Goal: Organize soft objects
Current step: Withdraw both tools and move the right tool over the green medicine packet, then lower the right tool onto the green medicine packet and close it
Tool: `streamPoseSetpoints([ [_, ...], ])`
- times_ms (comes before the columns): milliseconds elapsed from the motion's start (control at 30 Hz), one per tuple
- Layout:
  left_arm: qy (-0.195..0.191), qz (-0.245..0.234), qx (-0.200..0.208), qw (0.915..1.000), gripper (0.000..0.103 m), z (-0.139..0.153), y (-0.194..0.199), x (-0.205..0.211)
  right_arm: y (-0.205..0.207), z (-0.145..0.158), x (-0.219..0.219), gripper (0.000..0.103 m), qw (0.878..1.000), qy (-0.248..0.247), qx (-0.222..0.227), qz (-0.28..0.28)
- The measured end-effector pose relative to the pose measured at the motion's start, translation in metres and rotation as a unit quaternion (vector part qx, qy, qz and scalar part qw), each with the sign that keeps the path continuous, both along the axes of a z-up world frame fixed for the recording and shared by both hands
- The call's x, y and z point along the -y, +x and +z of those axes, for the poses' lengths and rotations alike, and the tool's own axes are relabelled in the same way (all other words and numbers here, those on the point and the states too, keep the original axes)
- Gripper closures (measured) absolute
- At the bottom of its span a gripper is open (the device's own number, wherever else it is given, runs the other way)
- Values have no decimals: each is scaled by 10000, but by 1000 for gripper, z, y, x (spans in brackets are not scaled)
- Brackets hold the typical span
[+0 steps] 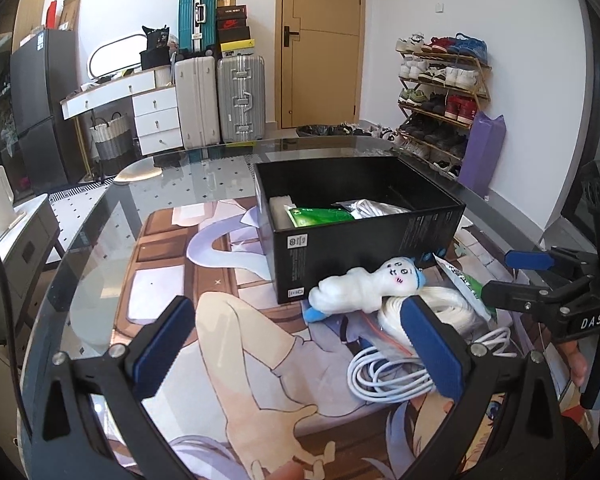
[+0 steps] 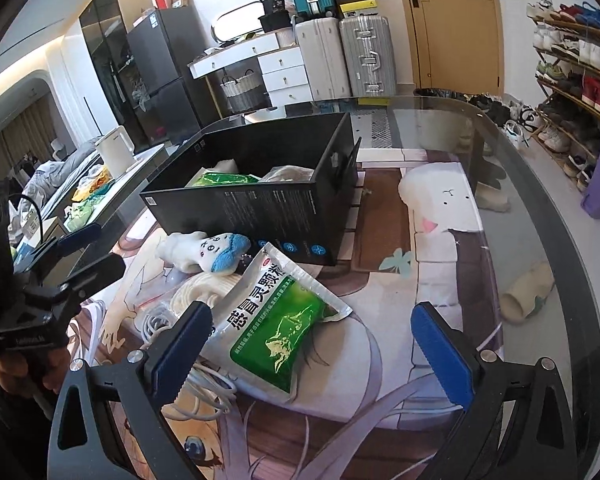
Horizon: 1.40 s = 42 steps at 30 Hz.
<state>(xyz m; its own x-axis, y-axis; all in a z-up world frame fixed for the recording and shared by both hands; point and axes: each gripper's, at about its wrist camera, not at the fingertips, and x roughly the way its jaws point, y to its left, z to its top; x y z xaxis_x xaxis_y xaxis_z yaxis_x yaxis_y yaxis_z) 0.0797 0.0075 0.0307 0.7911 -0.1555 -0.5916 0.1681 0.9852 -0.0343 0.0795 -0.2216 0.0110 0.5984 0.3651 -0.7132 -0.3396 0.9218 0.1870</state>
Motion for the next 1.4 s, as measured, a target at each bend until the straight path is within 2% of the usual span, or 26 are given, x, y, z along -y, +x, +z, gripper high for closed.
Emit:
streamPoseSetpoints([
  [367,-115,5,53,9999,0,-2,-1,-2,3,-4,-7,2,9998,97,-175,-10],
  [700,-105,-142,7,9998,0,-5,-1,4,7,-10,-5,2,9982,444,-395,4],
  [967,-65,-164,-37,9998,0,-8,-2,8,8,-14,2,2,9985,265,-442,-157],
  [1233,-33,-165,-47,9998,0,-10,-2,8,9,-7,-6,2,9980,469,-411,-74],
  [1400,-36,-152,-44,9999,0,-10,-2,7,10,-11,-13,2,9990,179,-406,-81],
])
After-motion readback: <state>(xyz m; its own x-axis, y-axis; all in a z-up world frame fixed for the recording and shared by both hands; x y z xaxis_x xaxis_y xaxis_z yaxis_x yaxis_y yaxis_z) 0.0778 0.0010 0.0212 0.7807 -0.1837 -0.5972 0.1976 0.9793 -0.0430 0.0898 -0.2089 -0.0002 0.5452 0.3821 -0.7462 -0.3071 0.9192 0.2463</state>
